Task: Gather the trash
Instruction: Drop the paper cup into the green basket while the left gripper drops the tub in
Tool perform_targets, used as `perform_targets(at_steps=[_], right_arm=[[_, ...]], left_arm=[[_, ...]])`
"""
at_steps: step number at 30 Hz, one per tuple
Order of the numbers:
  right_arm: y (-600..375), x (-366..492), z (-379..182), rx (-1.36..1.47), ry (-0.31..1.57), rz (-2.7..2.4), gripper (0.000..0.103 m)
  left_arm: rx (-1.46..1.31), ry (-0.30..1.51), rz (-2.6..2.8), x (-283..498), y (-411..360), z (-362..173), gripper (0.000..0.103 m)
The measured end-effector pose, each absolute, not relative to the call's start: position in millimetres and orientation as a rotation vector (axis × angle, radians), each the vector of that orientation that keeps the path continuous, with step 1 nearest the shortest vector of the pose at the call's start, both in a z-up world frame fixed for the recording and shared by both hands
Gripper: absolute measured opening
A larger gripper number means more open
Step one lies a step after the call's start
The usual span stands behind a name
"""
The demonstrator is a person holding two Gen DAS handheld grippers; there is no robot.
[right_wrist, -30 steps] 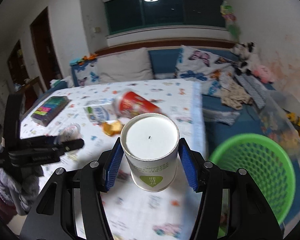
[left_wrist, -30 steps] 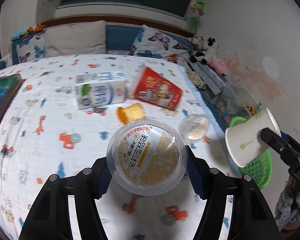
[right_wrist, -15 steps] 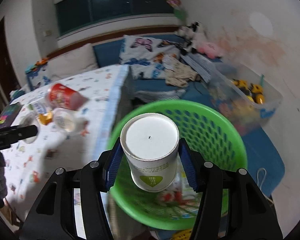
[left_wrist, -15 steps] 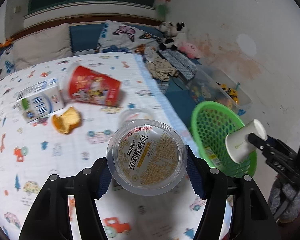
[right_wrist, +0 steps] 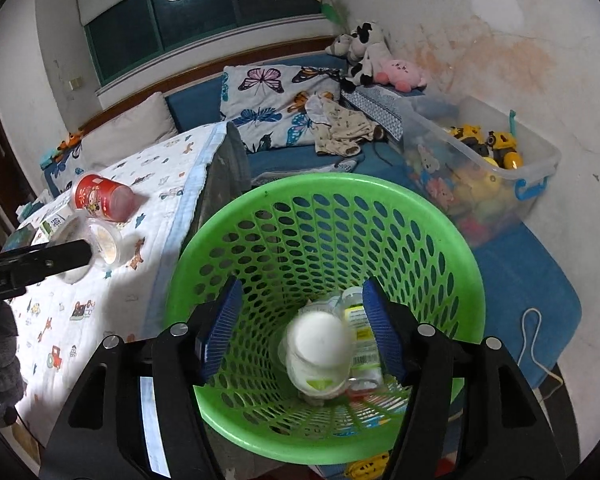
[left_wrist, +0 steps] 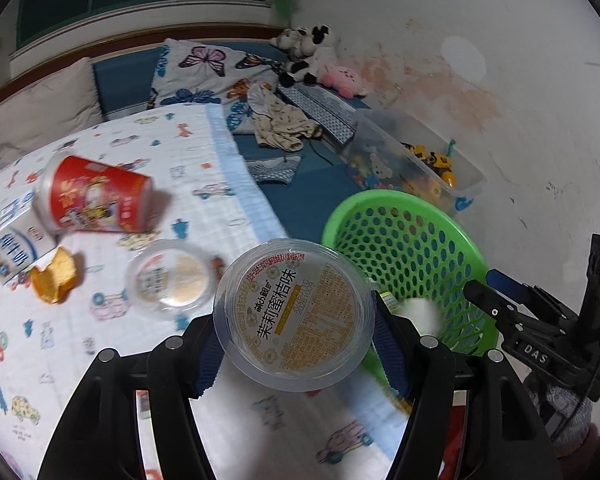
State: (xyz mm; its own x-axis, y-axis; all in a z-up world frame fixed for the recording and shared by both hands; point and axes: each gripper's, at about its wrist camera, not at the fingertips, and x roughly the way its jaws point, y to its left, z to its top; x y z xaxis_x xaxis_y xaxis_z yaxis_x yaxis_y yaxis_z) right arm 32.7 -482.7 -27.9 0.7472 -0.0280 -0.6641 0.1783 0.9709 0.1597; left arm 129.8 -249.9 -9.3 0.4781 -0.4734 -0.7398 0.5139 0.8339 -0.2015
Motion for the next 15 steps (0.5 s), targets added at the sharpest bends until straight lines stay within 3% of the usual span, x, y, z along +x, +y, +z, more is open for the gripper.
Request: perform_targets(at_steps=[15], right_arm=[[-500, 2, -24, 0.246, 0.689, -0.152, 0.066]], left_arm=[[0.152, 0.927, -0.703, 126, -322, -26, 0.063]])
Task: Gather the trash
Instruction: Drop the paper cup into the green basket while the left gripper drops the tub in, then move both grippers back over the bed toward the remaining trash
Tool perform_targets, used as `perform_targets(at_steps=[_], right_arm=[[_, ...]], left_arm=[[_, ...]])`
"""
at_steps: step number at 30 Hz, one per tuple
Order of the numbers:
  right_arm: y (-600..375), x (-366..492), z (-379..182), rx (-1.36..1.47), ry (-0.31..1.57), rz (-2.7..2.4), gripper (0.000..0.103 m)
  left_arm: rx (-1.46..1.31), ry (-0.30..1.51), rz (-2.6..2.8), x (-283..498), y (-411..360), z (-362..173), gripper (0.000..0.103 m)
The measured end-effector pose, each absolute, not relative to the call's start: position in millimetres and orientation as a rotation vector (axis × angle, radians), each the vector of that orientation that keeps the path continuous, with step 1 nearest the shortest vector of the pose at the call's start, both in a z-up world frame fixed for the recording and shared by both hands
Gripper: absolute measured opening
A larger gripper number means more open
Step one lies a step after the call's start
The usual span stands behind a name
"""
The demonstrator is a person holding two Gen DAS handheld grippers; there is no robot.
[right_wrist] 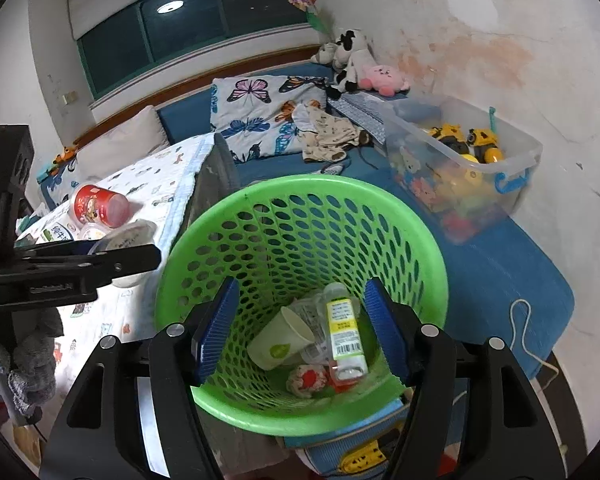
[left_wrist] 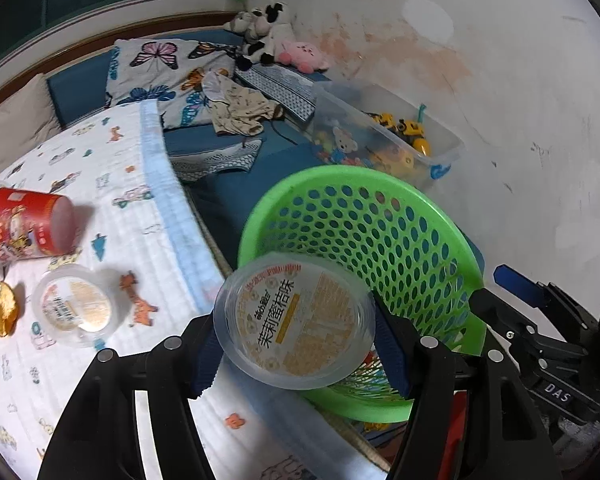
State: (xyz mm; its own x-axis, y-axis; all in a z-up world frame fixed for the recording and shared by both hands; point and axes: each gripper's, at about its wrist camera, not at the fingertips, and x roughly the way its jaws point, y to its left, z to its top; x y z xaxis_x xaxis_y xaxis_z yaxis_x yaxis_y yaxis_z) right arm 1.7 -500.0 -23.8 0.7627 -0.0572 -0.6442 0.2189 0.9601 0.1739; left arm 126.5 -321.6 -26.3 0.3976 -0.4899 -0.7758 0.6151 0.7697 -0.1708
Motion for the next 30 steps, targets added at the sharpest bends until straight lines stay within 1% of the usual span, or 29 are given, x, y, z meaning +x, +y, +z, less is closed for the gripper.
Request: perform_targets(at_steps=[4, 7, 12, 20, 30], right_arm=[[-504, -3, -25, 0.259, 0.686, -0.162, 0.066], [-504, -5, -25, 0.266, 0.684, -0.162, 0.066], [-503, -5, -25, 0.264, 0.682, -0.157, 0.066], [-479, 1, -20, 0.235, 0.688, -0.117, 0.067], [-423, 30, -9, 0.164, 0.690, -0.009, 0.068]], left_arm=[[0.164, 0.935, -0.709, 126, -329, -30, 0.065], [0.163, 0.937, -0.712, 125, -330, -31, 0.073], [0.158, 0.918, -0.729, 121, -327, -27, 0.077], [0.127, 0.891, -0.677, 123, -287, -16, 0.078], [0.069, 0.853, -0.485, 138, -205, -8, 0.078]])
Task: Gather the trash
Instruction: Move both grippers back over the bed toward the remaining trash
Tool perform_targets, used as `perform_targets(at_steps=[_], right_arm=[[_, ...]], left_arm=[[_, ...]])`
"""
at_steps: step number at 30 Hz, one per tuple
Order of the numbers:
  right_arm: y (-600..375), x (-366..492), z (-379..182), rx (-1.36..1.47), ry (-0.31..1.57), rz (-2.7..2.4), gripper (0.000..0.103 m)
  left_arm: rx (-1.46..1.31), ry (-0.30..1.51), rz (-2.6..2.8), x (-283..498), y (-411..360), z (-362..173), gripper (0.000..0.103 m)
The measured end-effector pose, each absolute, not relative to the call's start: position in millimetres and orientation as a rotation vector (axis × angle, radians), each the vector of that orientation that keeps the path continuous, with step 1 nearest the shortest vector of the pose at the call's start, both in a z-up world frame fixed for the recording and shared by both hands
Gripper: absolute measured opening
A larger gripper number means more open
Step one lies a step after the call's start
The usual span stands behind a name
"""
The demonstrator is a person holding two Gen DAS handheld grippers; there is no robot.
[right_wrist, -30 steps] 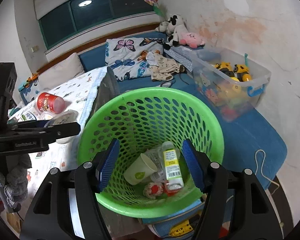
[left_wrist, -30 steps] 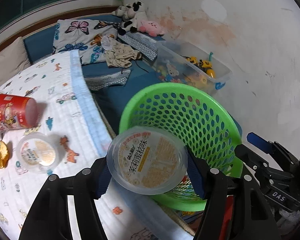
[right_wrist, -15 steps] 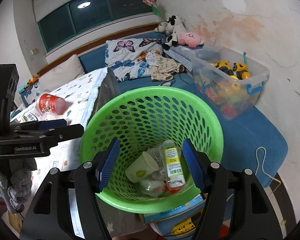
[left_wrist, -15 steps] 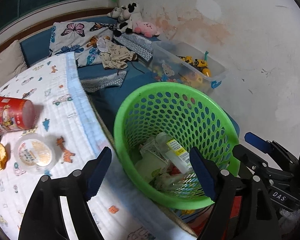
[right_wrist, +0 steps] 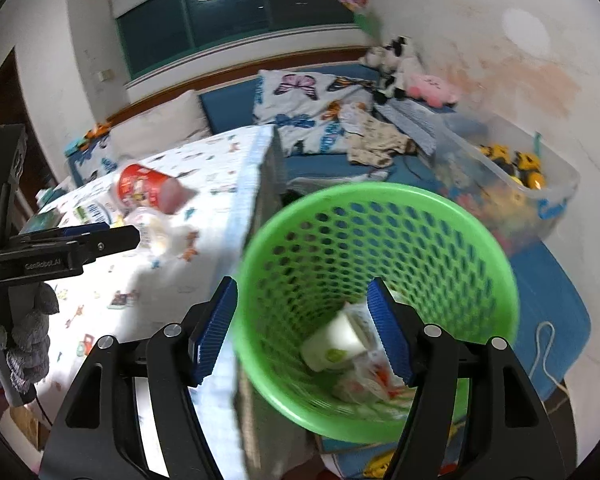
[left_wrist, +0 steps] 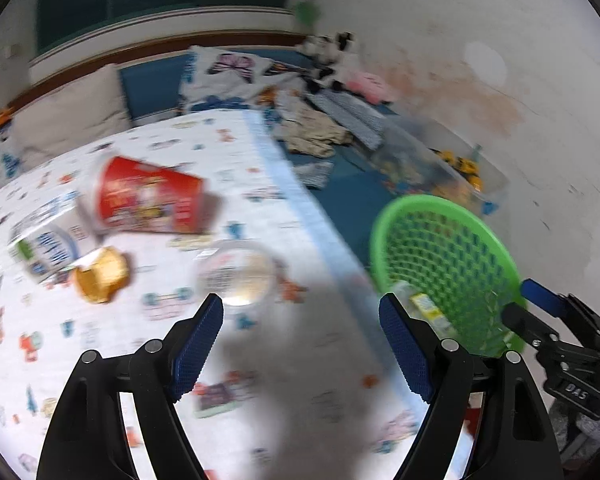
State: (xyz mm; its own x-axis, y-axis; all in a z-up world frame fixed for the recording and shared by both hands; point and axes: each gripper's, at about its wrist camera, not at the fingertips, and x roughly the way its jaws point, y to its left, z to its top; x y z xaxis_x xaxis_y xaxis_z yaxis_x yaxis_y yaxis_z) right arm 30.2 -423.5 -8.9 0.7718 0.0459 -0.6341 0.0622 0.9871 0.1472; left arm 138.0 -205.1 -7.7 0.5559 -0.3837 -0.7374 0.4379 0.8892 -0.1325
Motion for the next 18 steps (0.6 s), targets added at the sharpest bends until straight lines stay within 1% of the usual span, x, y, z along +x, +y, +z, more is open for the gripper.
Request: perform_targets(at_steps=[12, 18], right_arm=[[-354, 79, -5, 0.093, 0.710, 0.140, 0.069], [-319, 112, -15, 0.058, 0.749, 0.215, 0.069]], left_arm=[[-0.038, 0.885, -0.191, 177, -95, -19, 0.078], [-0.082, 0.903, -0.107, 189, -60, -27, 0.078]])
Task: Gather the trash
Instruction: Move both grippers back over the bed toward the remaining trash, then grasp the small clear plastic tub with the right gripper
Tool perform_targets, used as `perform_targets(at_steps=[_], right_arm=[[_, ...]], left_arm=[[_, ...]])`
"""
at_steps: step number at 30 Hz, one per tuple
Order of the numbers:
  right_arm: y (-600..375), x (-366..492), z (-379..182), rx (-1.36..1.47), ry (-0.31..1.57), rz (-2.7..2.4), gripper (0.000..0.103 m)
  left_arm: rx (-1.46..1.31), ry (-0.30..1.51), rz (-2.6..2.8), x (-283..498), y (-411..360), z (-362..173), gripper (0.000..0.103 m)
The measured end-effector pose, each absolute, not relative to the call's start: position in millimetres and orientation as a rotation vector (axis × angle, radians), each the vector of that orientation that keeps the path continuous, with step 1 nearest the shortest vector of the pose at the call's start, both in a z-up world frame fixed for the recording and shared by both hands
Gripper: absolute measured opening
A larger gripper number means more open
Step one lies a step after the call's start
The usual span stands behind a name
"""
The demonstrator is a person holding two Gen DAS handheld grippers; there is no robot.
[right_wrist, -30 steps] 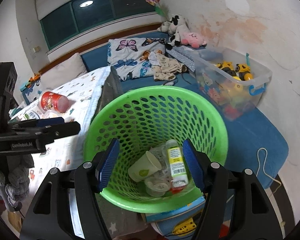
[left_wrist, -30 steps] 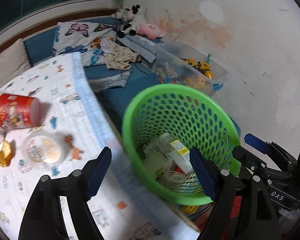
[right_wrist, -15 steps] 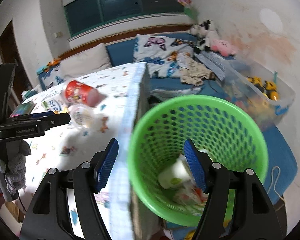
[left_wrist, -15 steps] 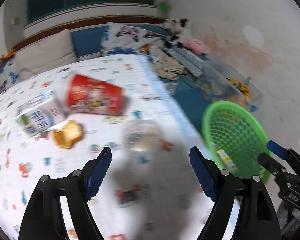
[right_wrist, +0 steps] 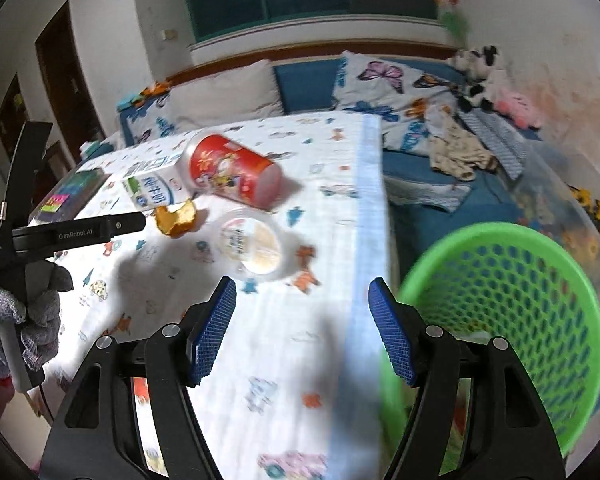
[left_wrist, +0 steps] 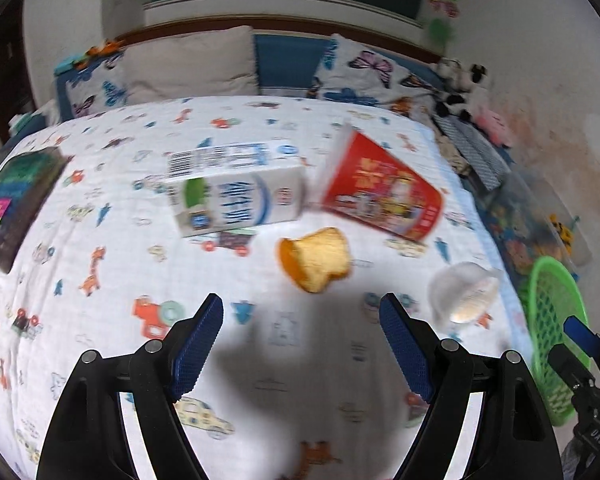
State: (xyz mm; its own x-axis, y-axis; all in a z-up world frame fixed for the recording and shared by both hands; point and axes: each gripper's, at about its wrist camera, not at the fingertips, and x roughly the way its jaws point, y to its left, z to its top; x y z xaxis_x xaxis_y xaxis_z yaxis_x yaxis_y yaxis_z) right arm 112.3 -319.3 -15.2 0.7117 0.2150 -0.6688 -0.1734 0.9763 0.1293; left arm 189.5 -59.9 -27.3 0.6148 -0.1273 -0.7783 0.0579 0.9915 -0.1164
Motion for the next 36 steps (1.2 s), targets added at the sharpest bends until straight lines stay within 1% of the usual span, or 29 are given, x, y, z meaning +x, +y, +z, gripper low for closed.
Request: perform_targets(at_steps=[2, 4, 9, 15, 19, 21, 23, 36], right_arm=[[-310, 121, -19, 0.052, 0.758, 0.234, 0.069], [-299, 131, -23, 0.044, 0.766, 0.249, 0.073], [-277, 154, -36, 0.042, 0.787, 0.274, 0.076], [-268, 176, -52, 0.051, 0.816, 0.270, 0.079], [-266, 186, -60, 0.046, 0.836, 0.260, 0.078], [-266, 189, -61, 0.045, 0.836, 0.251, 0.070], [-269, 190, -62, 0.061, 0.839, 0.255, 0.070], [-292, 168, -49, 0.078, 0.807, 0.242, 0.070]], left_arm=[[-0.086, 0.904, -0.088, 192, -54, -29, 0.078], [-0.097, 0.913, -0.072, 196, -45, -33, 0.079], [-0.123, 0.930, -0.052, 202, -33, -41, 0.079], [-0.137, 0.947, -0.054, 208, -31, -48, 0.080], [-0.144, 0.949, -0.070, 214, -38, -51, 0.082], [-0.142, 0.948, -0.083, 217, -43, -51, 0.082], [-0.135, 0.945, -0.094, 220, -48, -51, 0.084], [-0.102, 0.973, -0.071, 248, -79, -66, 0.085]])
